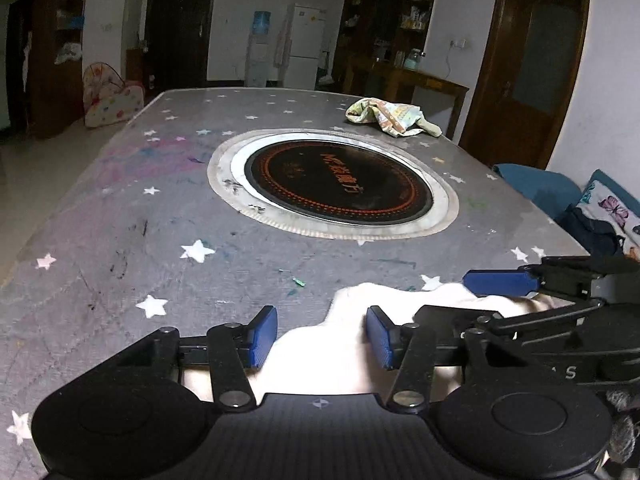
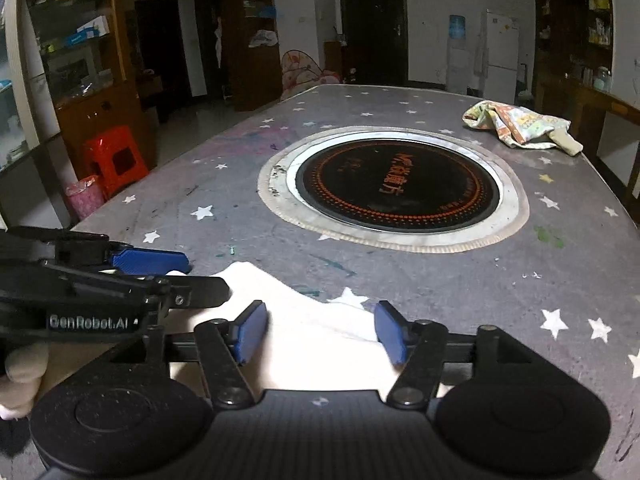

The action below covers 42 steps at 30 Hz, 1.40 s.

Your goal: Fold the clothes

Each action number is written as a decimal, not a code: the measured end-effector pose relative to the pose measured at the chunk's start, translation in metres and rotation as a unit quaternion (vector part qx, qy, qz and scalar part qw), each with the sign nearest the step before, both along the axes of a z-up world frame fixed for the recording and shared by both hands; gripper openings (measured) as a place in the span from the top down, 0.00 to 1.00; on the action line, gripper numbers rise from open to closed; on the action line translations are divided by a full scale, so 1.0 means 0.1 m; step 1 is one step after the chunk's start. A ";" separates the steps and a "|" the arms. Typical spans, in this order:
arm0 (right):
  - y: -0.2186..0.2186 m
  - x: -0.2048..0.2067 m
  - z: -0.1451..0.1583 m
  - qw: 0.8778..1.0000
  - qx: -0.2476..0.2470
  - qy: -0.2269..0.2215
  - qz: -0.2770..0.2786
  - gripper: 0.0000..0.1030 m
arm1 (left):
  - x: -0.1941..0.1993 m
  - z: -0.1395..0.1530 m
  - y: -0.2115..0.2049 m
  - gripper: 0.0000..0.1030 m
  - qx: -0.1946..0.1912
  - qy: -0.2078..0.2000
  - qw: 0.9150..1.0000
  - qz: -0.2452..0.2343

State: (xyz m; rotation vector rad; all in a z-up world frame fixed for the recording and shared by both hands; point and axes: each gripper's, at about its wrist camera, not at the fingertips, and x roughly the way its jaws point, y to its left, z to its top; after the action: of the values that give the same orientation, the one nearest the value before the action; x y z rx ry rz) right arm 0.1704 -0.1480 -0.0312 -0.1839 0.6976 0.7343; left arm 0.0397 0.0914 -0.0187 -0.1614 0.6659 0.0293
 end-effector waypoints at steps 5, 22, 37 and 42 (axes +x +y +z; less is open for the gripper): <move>-0.07 0.02 0.05 1.000 0.010 0.007 -0.010 0.17 | -0.06 0.08 0.03 0.43 -0.006 -0.012 1.000 0.005; -0.23 -0.48 0.25 0.996 -0.019 -0.079 0.020 0.00 | -0.77 0.32 0.13 0.00 -0.027 -0.092 0.995 -0.001; -0.06 -0.75 0.09 0.988 -0.078 -0.119 0.052 0.00 | -0.81 0.02 0.08 0.00 -0.012 -0.027 0.999 0.032; -0.16 -0.86 0.10 0.984 -0.089 -0.141 0.058 0.00 | -0.82 -0.06 0.10 0.00 -0.001 -0.013 0.999 0.046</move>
State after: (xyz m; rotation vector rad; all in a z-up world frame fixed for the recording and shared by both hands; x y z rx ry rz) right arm 0.0847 -0.1643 -0.0212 -0.4853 0.4840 0.7387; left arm -0.0425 0.1015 -0.0243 -0.1940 0.6312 0.1155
